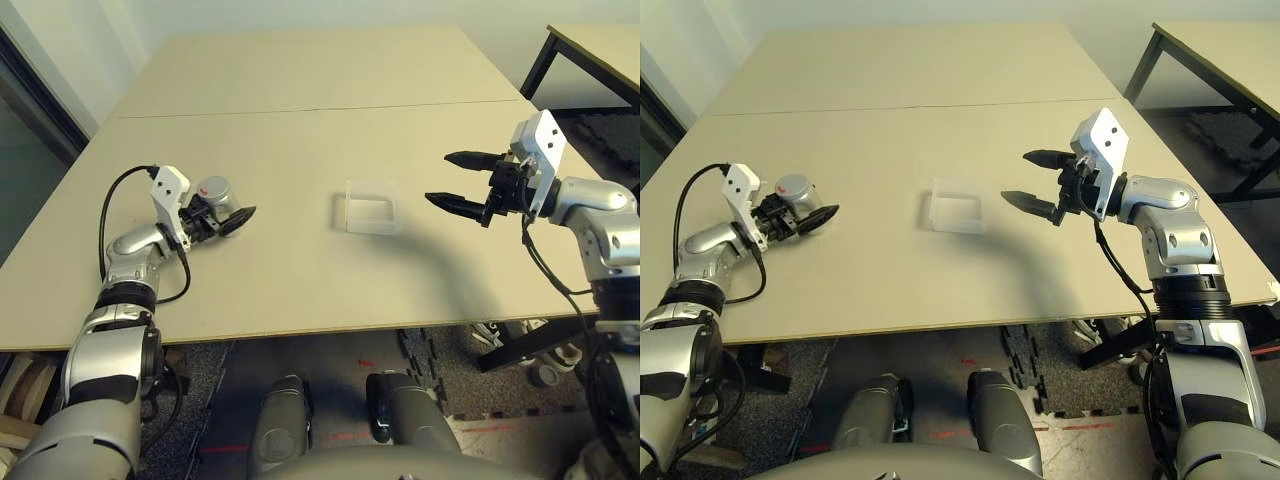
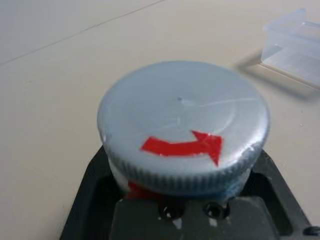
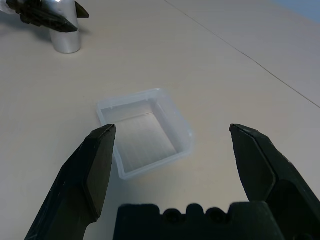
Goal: Pour the medicine from the bottle into the box.
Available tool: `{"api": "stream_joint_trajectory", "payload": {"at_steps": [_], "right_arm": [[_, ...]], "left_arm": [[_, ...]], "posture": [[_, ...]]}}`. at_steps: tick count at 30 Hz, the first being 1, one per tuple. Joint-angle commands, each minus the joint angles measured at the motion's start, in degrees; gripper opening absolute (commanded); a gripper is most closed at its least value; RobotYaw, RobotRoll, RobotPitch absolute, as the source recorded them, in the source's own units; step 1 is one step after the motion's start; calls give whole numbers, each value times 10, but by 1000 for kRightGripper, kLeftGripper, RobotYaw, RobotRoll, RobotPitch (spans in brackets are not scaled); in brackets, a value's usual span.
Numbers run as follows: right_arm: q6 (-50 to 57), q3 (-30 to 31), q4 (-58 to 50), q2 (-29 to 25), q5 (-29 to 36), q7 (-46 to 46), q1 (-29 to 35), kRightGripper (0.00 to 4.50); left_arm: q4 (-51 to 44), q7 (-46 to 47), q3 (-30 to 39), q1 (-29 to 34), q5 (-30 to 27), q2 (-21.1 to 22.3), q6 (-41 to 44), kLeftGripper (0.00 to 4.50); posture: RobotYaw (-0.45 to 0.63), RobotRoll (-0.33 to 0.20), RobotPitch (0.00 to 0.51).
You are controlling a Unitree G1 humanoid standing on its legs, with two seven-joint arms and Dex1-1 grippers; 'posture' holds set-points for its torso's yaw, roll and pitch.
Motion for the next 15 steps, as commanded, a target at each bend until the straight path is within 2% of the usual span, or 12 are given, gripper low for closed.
{"api": "stream_joint_trajectory", "payload": {"at_steps": [1,4,8,12,15], "right_arm": [[4,6,-7,-4,4,0,-7,4500],[6,9,-7,-3,6,1,-11,4500],[39,23,-25,0,24,24,-19,4500],[121,56,-77,-1,64,72,-26,4500],[136,80,-83,23,73,84,-63,4500]], "left_arm": [[13,-5,-2,-10,8,-7,1,2855],[8,-30,-4,-14,3,-5,13,2855],[-35,-119,-14,-13,-11,-3,59,2855],[-109,-168,-28,-2,-20,-7,121,2855],[-179,-196,-39,10,-33,-5,164,2855]], "posture": [[-132,0,66],[-127,0,63],[-98,0,58],[-55,0,58],[-38,0,57]]}}
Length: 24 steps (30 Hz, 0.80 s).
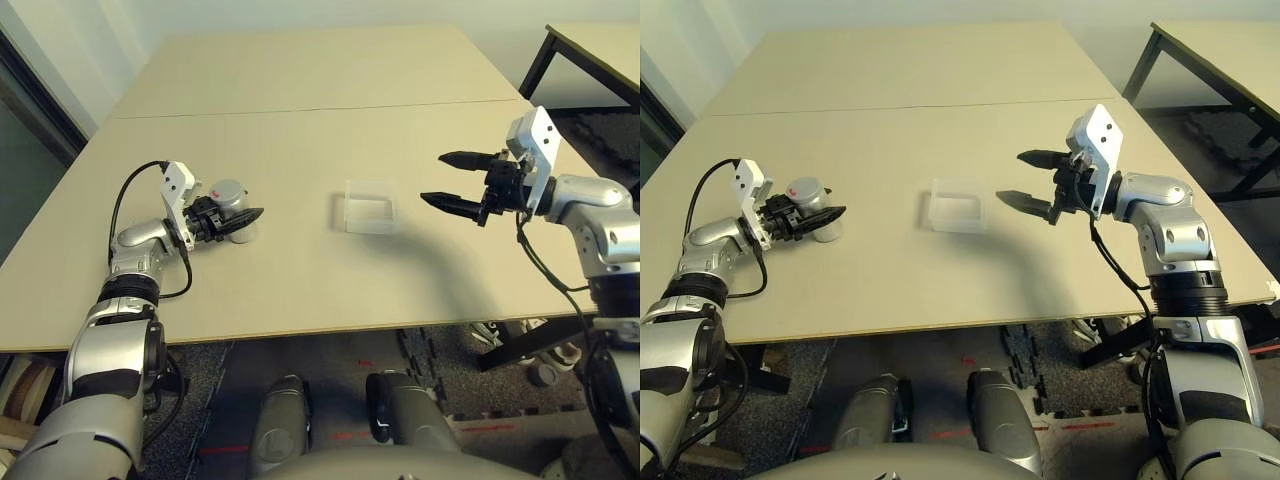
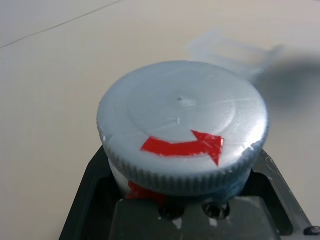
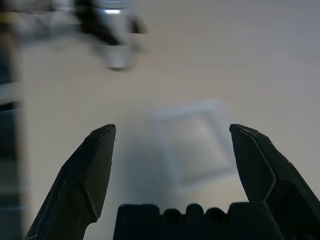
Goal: Pour the medicine from the bottle into the box.
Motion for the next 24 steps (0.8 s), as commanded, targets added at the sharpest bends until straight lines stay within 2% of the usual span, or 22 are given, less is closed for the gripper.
{"api": "stream_joint_trajectory", "payload": {"at_steps": [1,12,17,24], "right_arm": [[13,25,-12,22,16,15,-46,4500],[9,81,128,139,-23,0,-184,4500],[19,92,162,174,-31,-7,-209,4500],[28,98,163,203,-38,-15,-215,4500]], "left_arm": [[-70,-31,-15,16,-19,0,50,2855],[-233,-36,-47,38,-51,-9,159,2855],[-281,-37,-64,37,-65,-20,194,2855],[-294,-38,-83,27,-76,-34,212,2855]], "posture": [[-34,0,57],[19,0,69],[25,0,73],[18,0,72]]}}
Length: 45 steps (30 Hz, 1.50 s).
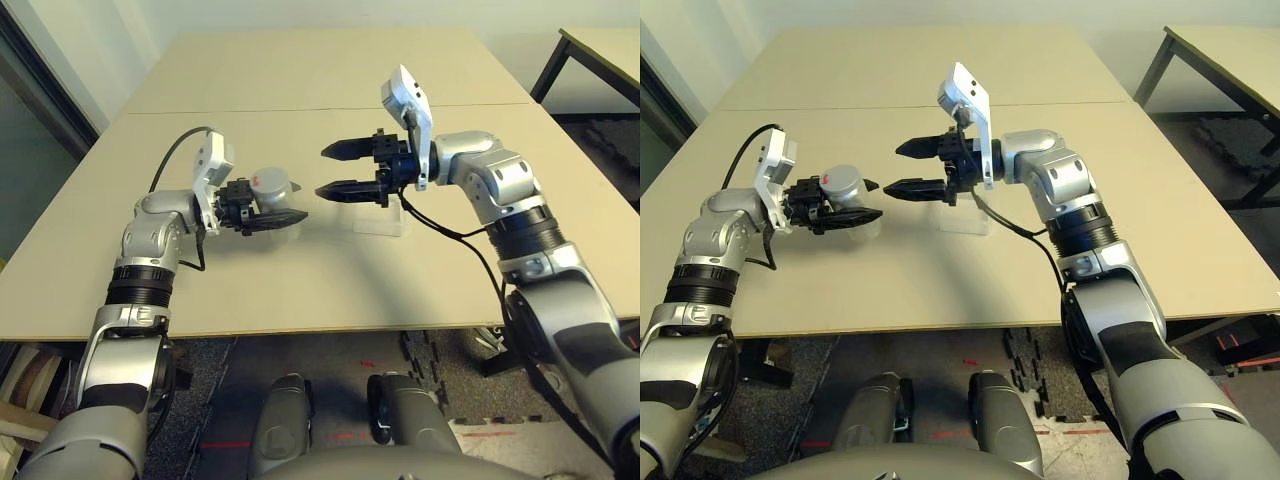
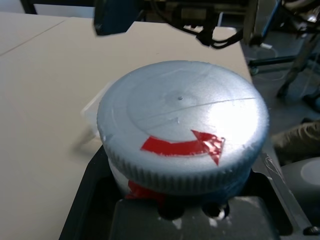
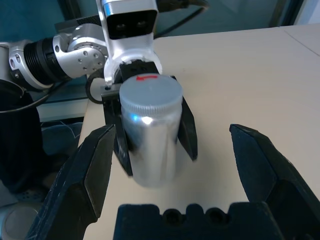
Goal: Pour the medicine from the bottle into the box.
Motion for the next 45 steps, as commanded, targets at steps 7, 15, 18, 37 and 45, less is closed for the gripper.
{"api": "stream_joint_trajectory", "payload": {"at_steps": [7,15,18,37,45], "right_arm": [[15,9,2,35,-9,-25,-14,4500],[21,14,-5,46,-5,-29,-11,4500],[25,15,-9,51,-3,-31,-9,4500],[19,23,-7,59,3,-2,-2,2580],[8,27,-7,51,27,79,-4,2580]], "left_arm": [[-2,-8,-24,-21,-6,-16,0,2855],[8,-8,-30,-29,-1,-22,-4,2855],[8,-10,-33,-28,1,-22,-5,2855],[-11,-35,-49,-32,-10,-13,13,2855],[-44,-70,-63,-33,-15,-3,33,2855]], "posture": [[7,0,68],[5,0,69],[5,0,68],[15,0,64],[26,0,63]]}}
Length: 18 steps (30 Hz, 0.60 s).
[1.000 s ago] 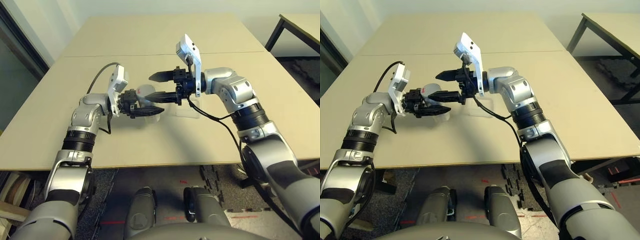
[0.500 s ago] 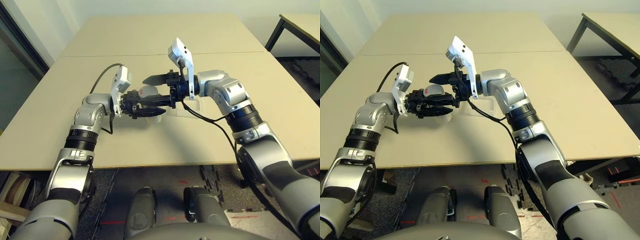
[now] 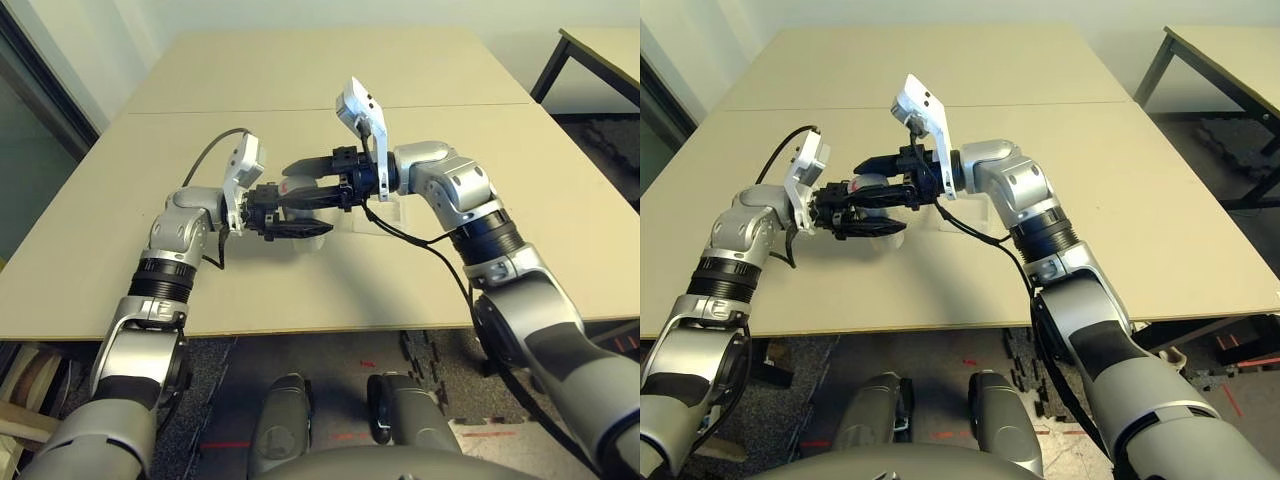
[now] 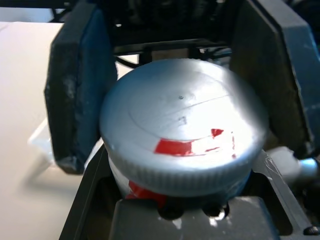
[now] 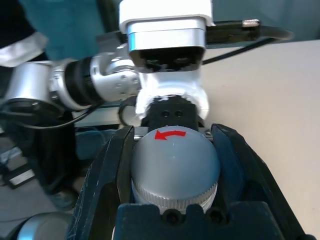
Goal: Pour the medicine from the bottle into the box.
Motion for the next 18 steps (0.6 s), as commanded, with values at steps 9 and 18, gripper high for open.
{"api": "stream_joint_trajectory", "payload": {"at_steps": [9,18], "right_arm": [[9,17,-23,-6,30,90,2,2580],[7,22,-30,-13,24,99,3,3594]], "left_arm": [[-54,-24,-17,-1,-14,9,28,2855],[-58,-27,-21,0,-15,13,26,2855]], "posture": [[32,0,58],[33,0,51]]}}
